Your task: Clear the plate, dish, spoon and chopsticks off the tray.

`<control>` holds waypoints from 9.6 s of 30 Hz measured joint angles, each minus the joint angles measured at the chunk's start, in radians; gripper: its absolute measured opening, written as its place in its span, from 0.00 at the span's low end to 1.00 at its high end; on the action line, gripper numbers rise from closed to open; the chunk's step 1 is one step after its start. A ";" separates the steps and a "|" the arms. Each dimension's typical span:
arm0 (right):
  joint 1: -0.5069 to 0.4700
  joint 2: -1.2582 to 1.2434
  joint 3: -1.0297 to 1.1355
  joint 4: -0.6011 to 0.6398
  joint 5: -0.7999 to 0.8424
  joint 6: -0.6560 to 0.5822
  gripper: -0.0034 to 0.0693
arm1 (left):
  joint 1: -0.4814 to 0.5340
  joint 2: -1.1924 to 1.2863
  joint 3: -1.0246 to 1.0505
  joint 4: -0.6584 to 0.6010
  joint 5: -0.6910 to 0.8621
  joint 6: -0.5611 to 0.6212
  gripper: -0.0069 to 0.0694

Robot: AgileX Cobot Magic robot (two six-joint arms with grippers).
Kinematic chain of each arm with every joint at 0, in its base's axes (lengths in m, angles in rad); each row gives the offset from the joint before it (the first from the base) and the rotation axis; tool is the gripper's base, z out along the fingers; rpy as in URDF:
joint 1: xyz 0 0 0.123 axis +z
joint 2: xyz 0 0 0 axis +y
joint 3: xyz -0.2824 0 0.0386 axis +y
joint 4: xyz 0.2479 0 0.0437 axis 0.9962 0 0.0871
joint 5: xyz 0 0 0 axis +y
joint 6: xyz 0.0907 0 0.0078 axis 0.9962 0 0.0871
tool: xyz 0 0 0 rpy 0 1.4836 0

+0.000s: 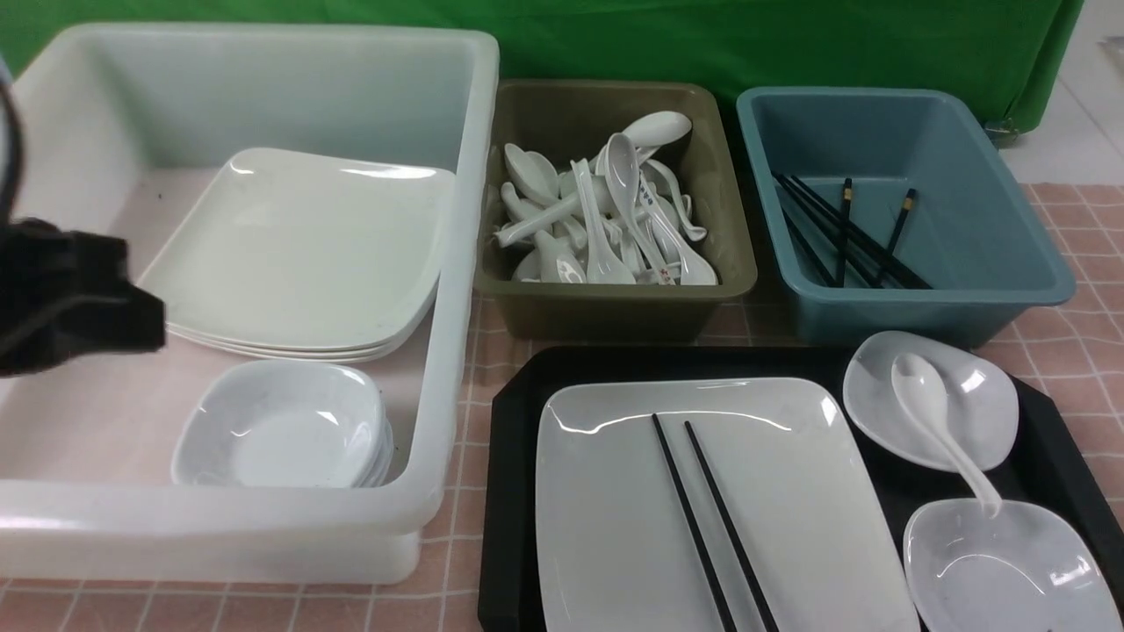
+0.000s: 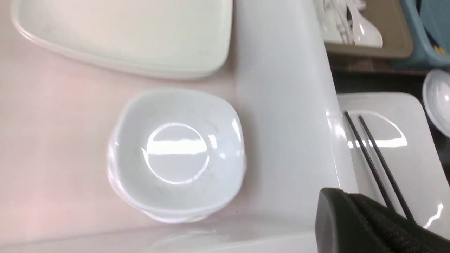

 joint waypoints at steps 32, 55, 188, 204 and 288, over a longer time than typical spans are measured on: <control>-0.095 1.437 -0.739 -0.166 0.268 -0.139 0.60 | -0.729 0.676 -0.442 0.088 -0.298 0.085 0.09; -0.085 1.272 -0.742 0.140 0.461 -0.333 0.37 | -0.620 0.567 -0.442 0.230 -0.298 -0.030 0.09; -0.046 0.408 -0.443 -0.075 0.487 -0.201 0.33 | -0.982 1.170 -0.659 0.361 0.175 -0.658 0.20; -0.046 0.408 -0.443 -0.058 0.394 -0.218 0.31 | -0.964 1.052 -0.980 0.471 0.063 -0.540 0.20; 0.225 0.834 -0.111 -0.118 0.146 -0.424 0.74 | -0.800 0.491 -0.308 0.210 -0.126 0.066 0.08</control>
